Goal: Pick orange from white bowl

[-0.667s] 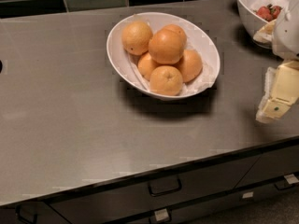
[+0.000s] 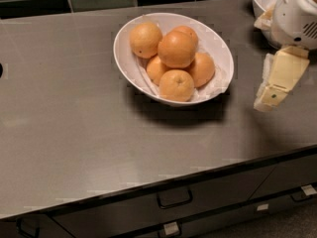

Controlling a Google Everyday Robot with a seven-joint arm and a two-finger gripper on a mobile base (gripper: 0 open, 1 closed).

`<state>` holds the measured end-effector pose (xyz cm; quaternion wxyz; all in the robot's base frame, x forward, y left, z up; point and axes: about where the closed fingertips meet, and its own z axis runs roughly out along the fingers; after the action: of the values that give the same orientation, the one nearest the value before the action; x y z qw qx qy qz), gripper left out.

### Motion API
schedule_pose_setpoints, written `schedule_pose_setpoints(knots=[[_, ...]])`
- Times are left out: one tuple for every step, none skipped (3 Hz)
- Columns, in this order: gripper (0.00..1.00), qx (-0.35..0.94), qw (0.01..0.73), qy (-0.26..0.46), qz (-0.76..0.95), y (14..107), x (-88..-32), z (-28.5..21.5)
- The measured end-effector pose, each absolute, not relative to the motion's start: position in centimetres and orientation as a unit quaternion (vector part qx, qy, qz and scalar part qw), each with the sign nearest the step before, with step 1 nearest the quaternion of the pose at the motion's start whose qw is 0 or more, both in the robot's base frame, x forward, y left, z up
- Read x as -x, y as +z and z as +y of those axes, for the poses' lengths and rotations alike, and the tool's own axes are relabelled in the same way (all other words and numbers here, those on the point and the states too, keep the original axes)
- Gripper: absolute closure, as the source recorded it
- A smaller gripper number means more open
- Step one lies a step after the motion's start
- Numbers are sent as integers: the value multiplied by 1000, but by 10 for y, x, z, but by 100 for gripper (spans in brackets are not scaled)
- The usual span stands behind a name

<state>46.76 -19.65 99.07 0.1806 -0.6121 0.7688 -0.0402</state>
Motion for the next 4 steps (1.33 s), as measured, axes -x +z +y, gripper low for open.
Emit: schedule_pose_setpoints(knots=[[0,636,203,-7,744,998,-516,-155],[0,637,213,-6,741,997,-521,-151],[0,644,232,6,729,994,-537,-142],[0,653,245,27,716,986,-555,-129]])
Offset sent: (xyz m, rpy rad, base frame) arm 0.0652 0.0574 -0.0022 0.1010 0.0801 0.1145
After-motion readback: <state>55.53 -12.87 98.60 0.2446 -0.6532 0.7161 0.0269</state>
